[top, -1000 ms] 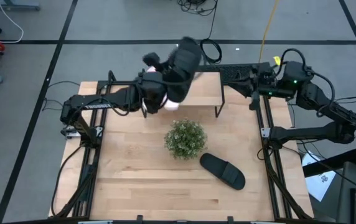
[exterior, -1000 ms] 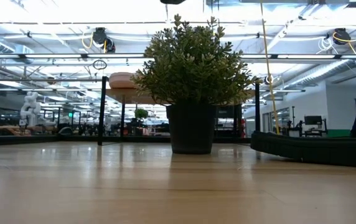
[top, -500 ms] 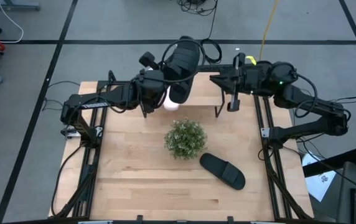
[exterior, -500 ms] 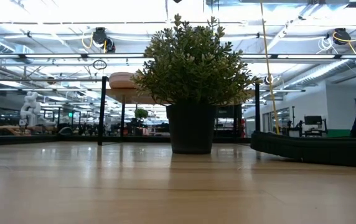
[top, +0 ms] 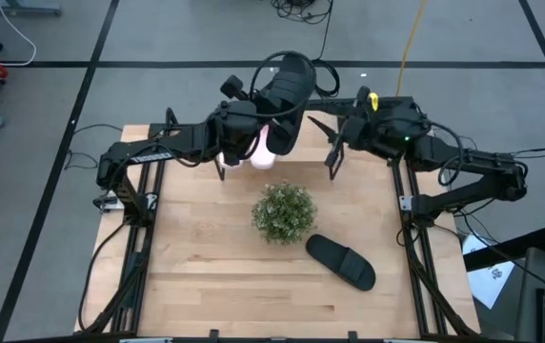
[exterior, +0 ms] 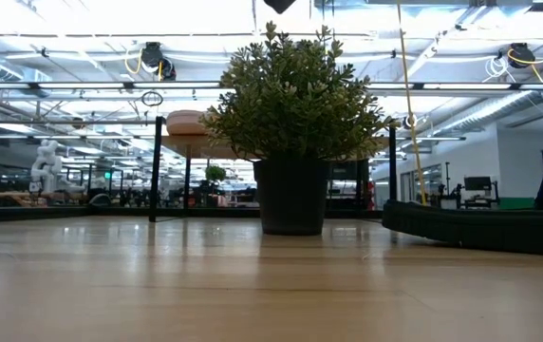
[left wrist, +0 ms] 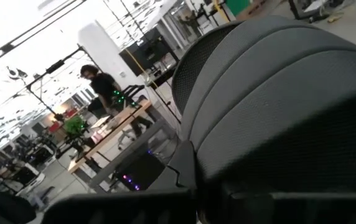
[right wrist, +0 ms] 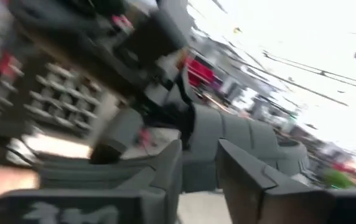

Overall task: Pick and place slides into the shelf
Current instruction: Put the top black slipper on the shelf

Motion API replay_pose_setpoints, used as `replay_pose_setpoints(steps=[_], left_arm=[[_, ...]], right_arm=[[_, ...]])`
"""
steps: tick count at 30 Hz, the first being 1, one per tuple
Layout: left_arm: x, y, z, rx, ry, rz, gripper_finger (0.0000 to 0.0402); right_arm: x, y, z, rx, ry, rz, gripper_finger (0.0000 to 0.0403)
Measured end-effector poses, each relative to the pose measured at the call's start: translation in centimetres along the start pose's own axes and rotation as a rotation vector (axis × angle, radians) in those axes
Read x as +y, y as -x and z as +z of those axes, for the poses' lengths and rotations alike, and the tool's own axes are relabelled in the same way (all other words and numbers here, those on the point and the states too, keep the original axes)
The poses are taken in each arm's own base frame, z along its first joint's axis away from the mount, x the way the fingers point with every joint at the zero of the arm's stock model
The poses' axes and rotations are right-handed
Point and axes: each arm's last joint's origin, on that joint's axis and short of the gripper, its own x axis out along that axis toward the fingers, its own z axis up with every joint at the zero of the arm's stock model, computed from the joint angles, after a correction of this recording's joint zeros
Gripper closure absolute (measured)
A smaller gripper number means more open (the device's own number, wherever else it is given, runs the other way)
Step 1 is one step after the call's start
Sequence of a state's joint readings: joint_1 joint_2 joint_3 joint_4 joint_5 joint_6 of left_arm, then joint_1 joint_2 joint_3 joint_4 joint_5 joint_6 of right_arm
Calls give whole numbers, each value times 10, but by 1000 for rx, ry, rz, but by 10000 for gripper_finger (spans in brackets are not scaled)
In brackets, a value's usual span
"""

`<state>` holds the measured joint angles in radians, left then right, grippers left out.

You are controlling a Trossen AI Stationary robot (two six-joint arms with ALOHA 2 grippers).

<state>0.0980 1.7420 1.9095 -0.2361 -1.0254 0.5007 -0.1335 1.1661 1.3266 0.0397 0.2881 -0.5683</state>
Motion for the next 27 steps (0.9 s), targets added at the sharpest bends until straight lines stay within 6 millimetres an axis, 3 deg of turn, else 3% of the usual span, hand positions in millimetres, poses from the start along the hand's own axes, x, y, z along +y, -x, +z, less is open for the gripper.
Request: replay_pose_setpoints(steps=[9,27], left_arm=[[-15,-12,-6,-12,-44,-63,401],[-26,-25,-11,-23,-122,-84,401]], right_arm=[[6,1,6,53,56,-133,241],[20,-13,-7,146,35,-123,238]])
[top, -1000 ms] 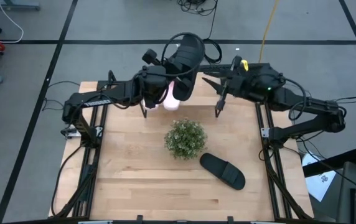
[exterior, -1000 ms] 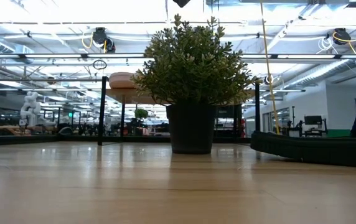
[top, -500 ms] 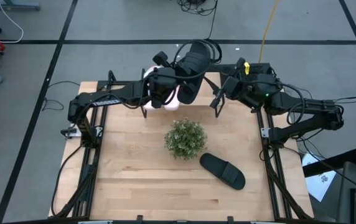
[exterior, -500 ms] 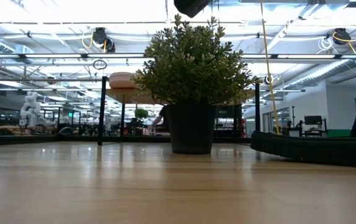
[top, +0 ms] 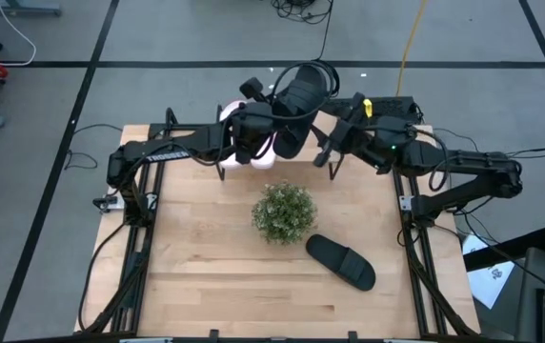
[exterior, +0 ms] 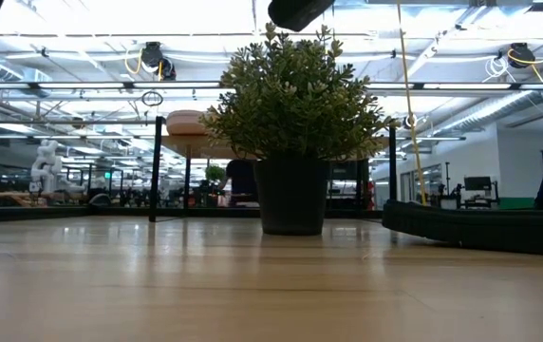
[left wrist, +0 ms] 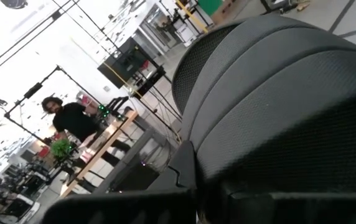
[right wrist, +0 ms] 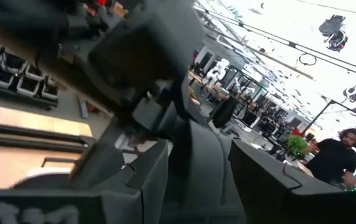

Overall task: Pick and place slides into the shelf
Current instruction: Put the top black slipper on the shelf

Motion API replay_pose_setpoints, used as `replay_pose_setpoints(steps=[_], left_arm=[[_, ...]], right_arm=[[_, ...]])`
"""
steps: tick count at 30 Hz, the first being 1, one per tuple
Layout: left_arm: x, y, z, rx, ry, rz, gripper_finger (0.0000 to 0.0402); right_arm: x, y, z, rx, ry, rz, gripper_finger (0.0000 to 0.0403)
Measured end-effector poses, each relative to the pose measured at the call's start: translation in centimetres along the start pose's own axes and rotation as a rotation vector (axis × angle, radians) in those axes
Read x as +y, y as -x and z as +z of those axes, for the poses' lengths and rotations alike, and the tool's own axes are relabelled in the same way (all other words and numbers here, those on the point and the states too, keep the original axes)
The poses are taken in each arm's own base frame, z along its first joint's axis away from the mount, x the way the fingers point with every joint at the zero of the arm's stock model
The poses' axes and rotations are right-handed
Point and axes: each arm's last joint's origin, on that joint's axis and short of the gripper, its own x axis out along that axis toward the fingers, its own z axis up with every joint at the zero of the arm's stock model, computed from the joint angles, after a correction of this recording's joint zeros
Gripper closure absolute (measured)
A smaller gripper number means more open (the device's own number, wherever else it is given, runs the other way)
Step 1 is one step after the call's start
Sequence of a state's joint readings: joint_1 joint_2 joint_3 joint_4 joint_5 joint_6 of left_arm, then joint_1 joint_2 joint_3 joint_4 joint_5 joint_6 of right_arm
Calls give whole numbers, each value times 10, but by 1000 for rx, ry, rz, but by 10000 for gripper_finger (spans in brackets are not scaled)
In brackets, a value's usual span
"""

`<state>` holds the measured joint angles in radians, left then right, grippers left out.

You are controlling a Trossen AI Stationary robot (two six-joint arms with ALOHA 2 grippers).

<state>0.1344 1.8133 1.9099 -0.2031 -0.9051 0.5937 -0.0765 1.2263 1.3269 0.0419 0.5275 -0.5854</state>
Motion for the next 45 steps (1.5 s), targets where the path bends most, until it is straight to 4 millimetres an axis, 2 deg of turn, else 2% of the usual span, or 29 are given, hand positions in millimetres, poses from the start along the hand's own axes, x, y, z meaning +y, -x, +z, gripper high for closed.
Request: replay_pose_setpoints(steps=[16,24,29,40,45], left_arm=[[1,-3,-1,-24,-14,-39,401],[0,-3,0,-32,-10,-47,401],[0,-2,0,-30,-20,-47,401],[-1,0,1,-33,-127,-44,401],[-3,3,2,-39,-176,-53,401]], right_arm=[[9,-12,-7,93,47,-69,238],[11,-17,-10,179,127,-191,238],[11,-18,-10,190,131,-207,239],[10,-17,-10,209,164,-229,300],[8,-17,-11,247,196,-273,313]])
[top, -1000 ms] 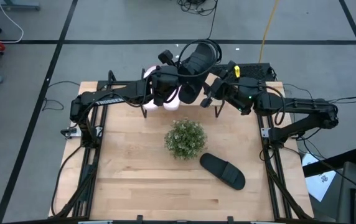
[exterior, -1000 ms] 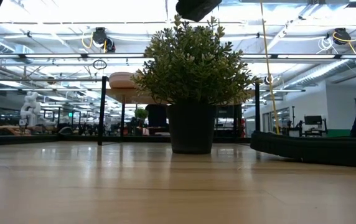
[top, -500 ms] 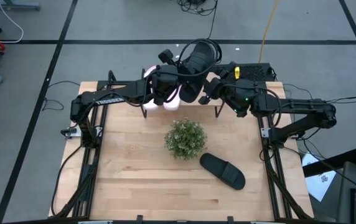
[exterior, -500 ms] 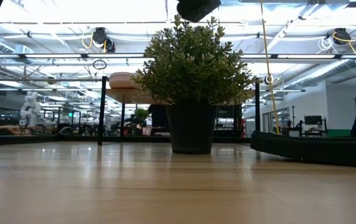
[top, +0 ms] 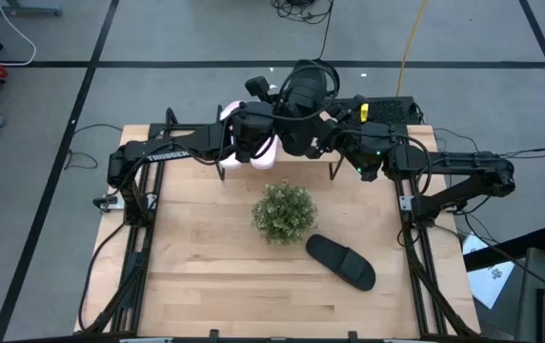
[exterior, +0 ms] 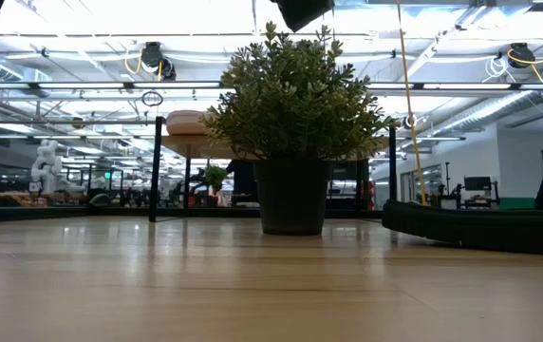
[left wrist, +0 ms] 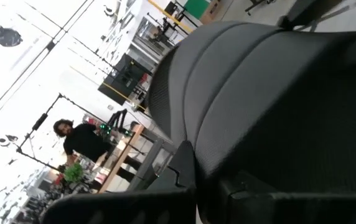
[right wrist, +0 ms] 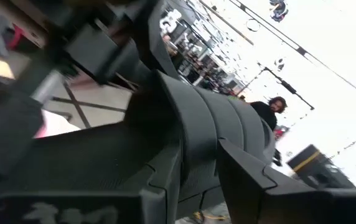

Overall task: Pick and place slides into the shelf
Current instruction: Put the top black slipper on the shelf

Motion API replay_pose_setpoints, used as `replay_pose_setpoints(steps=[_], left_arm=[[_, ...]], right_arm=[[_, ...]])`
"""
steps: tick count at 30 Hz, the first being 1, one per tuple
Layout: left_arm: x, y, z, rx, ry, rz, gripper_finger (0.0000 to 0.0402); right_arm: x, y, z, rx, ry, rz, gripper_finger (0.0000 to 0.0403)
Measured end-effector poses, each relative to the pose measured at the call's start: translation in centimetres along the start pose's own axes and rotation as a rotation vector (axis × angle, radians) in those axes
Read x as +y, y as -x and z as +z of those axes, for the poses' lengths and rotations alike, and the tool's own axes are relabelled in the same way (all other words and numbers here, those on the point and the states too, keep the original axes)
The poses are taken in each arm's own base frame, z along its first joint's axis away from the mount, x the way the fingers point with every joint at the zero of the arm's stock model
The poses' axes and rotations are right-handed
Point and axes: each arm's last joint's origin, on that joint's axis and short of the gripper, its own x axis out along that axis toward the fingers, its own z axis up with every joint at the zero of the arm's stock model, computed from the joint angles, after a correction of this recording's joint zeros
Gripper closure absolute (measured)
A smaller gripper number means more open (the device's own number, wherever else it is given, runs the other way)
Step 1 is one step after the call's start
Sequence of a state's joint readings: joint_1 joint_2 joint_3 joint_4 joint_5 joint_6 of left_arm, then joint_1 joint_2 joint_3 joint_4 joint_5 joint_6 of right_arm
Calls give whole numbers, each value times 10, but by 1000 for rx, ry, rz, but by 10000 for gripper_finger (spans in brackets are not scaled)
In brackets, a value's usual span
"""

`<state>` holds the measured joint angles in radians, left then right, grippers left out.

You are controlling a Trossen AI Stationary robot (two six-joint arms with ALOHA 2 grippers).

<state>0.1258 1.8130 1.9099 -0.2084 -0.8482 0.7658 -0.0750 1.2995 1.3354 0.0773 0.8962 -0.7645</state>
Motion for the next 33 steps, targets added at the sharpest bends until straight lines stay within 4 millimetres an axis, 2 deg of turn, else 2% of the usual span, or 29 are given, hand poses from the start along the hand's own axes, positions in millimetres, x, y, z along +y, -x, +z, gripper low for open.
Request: replay_pose_setpoints(steps=[6,16,23,28,33], left_arm=[[-6,8,6,-37,-22,-34,400],[-9,14,9,-53,-15,-49,400],[-10,17,11,-59,-10,-53,395],[-8,19,14,-59,54,-13,379],[-7,25,21,-88,14,14,356]], right_arm=[[-2,0,-1,41,14,-54,323],[-3,0,-1,44,33,-62,396],[-4,0,0,47,43,-68,400],[-5,0,-1,71,63,-94,401],[-7,0,1,71,73,-122,402]])
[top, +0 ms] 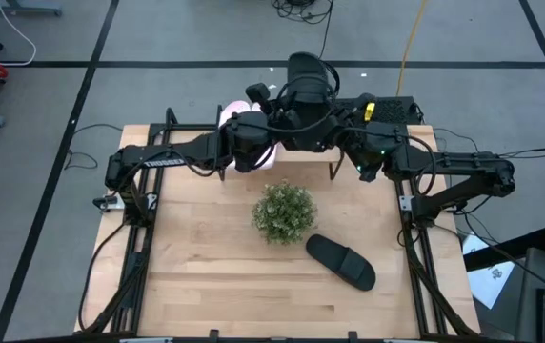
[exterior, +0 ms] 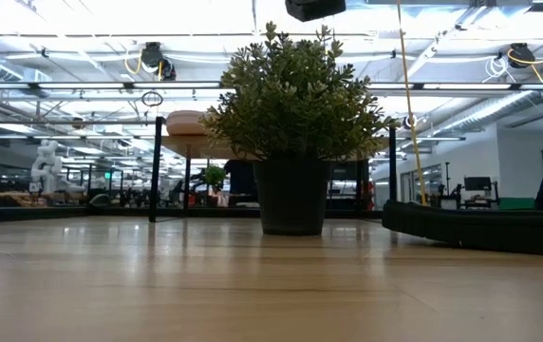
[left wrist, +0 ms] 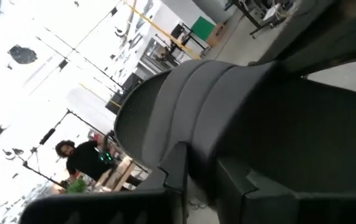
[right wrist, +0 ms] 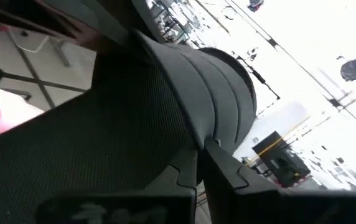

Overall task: Pick and place slides into the shelf
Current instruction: Put the top black slipper on the shelf

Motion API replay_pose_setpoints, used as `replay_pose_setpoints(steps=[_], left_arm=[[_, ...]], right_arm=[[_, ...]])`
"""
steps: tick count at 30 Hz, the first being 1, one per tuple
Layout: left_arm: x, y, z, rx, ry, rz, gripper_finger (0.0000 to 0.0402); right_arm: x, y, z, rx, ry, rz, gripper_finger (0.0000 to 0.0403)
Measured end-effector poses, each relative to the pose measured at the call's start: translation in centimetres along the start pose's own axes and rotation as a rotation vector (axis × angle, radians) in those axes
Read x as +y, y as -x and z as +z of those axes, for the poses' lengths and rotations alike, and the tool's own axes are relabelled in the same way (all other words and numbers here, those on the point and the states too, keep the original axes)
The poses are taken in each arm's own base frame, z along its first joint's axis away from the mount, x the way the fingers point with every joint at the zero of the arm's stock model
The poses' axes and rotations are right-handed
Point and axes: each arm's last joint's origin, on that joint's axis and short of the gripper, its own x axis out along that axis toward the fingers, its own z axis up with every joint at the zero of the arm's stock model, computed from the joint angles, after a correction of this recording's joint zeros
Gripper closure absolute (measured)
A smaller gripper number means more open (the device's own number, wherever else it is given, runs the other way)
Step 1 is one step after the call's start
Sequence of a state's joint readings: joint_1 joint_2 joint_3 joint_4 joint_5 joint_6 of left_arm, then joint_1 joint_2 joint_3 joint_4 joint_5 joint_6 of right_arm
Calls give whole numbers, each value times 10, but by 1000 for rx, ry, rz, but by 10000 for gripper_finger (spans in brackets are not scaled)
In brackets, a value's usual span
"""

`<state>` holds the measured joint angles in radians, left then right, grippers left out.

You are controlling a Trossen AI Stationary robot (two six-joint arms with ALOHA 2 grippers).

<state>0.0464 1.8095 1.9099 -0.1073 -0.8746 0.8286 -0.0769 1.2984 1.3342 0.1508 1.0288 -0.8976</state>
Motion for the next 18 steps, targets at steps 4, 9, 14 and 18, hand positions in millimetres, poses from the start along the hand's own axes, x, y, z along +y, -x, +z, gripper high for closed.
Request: replay_pose_setpoints(steps=[4,9,14,18], left_arm=[[-4,6,4,-25,-24,-22,328],[-6,8,6,-54,-26,-47,288],[-8,16,10,-30,-35,-23,251],[1,20,8,90,-93,86,232]], right_arm=[[-7,-1,1,39,-19,-71,402],[-11,-1,3,30,-9,-93,402],[-12,-2,2,41,-14,-104,402],[-12,-3,2,33,-81,-101,402]])
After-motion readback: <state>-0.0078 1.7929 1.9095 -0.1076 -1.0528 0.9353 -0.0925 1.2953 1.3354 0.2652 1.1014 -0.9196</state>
